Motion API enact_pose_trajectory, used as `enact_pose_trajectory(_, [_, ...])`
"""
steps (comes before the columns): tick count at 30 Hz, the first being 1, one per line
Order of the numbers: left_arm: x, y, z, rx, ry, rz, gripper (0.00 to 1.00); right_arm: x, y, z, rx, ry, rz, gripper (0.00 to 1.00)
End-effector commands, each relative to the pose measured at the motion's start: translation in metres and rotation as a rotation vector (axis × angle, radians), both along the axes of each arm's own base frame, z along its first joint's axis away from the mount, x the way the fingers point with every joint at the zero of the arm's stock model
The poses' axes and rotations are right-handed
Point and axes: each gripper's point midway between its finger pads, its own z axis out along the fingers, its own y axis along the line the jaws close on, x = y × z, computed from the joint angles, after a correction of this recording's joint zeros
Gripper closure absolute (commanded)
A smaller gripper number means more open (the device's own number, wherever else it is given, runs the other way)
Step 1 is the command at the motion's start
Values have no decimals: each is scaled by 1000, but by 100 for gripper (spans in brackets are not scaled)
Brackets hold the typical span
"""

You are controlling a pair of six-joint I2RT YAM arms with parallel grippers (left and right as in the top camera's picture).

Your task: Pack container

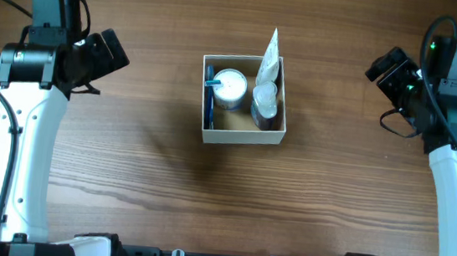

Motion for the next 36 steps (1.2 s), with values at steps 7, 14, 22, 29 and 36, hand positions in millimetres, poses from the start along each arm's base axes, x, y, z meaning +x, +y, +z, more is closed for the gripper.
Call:
enact_pose_trajectory(7, [1,3,4,14,-9,-6,0,3,-4,2,-33,-3,0,0])
enact_pose_trajectory(14, [1,3,4,14,-9,-6,0,-27,-10,26,-126,-59,46,0])
enact_pose_trajectory(22, [2,3,4,14,-9,-6,0,-86,-9,46,-334,-327,180,0])
enact_pose_trajectory(29, [2,3,4,13,-9,-6,0,-122,-7,-3,-375,-476,171,0])
enact_pose_trajectory(36, [2,3,4,14,-9,-6,0,-146,-5,-39,-388,-595,156,0])
